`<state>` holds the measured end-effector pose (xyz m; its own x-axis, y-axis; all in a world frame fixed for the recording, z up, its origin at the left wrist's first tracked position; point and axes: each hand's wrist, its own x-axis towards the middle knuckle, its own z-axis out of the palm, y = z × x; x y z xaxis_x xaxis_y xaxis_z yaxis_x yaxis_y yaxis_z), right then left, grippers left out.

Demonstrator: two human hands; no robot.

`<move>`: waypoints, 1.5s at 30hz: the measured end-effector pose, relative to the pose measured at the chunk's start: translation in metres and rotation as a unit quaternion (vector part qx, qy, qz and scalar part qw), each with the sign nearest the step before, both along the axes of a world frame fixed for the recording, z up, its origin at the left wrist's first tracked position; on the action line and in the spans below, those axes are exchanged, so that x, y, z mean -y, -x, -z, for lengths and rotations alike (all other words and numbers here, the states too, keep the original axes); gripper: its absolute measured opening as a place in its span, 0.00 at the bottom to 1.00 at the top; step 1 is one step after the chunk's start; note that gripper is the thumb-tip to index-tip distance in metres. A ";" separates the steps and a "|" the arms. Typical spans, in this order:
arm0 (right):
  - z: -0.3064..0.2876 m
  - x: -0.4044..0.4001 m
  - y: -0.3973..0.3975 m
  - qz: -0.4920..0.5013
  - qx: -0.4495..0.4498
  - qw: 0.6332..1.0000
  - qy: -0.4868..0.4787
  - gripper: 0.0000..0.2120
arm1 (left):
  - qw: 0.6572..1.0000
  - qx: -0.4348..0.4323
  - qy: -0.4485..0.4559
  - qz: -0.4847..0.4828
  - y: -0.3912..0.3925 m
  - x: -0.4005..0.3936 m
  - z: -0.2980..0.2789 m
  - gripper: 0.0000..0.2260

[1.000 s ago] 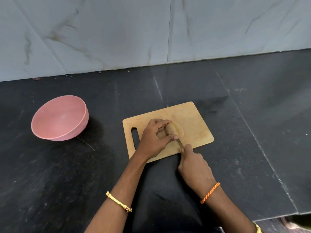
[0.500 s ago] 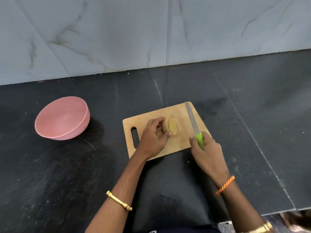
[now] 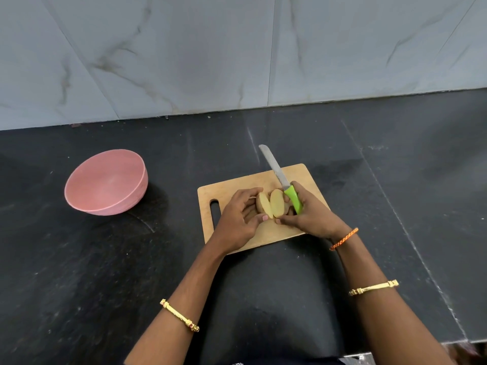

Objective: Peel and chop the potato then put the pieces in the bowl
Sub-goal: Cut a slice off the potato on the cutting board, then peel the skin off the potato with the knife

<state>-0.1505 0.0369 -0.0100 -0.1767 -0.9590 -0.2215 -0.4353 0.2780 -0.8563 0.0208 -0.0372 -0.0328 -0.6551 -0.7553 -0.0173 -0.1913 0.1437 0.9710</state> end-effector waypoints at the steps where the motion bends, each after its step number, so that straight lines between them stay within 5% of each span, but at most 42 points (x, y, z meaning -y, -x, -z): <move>1: 0.001 -0.001 -0.002 0.010 -0.011 1.000 0.010 0.29 | 1.000 -0.010 -0.004 -0.014 0.000 -0.002 0.001 0.24; 5: 0.005 -0.005 -0.006 0.059 0.032 0.996 0.056 0.20 | 0.997 -0.035 -0.007 -0.061 0.003 -0.006 0.000 0.23; 15: -0.014 -0.001 0.000 0.144 0.253 0.956 0.039 0.18 | 0.993 -0.036 -0.033 -0.110 0.004 -0.004 0.001 0.20; 18: -0.024 0.004 0.016 0.198 0.224 0.954 0.026 0.17 | 0.986 -0.049 -0.033 -0.153 0.002 -0.005 -0.001 0.21; 23: -0.037 0.029 0.031 0.110 0.064 0.987 -0.103 0.17 | 0.987 -0.033 0.016 -0.155 0.007 -0.006 0.003 0.25; 29: -0.040 0.039 0.029 0.066 0.018 0.988 -0.135 0.16 | 0.978 0.016 0.091 -0.187 0.008 -0.006 0.001 0.23; 35: -0.034 0.035 0.024 0.062 0.014 0.991 -0.119 0.14 | 0.980 0.013 0.020 -0.200 0.005 -0.009 -0.005 0.24; 45: -0.020 0.033 0.023 0.168 0.018 0.986 0.000 0.13 | 0.966 0.030 0.085 -0.244 0.013 -0.020 -0.006 0.22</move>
<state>-0.1739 0.0035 0.0102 -0.4755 -0.8480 -0.2340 -0.2878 0.4013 -0.8696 0.0074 -0.0177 -0.0264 -0.2227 -0.9691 0.1061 -0.3322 0.1778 0.9263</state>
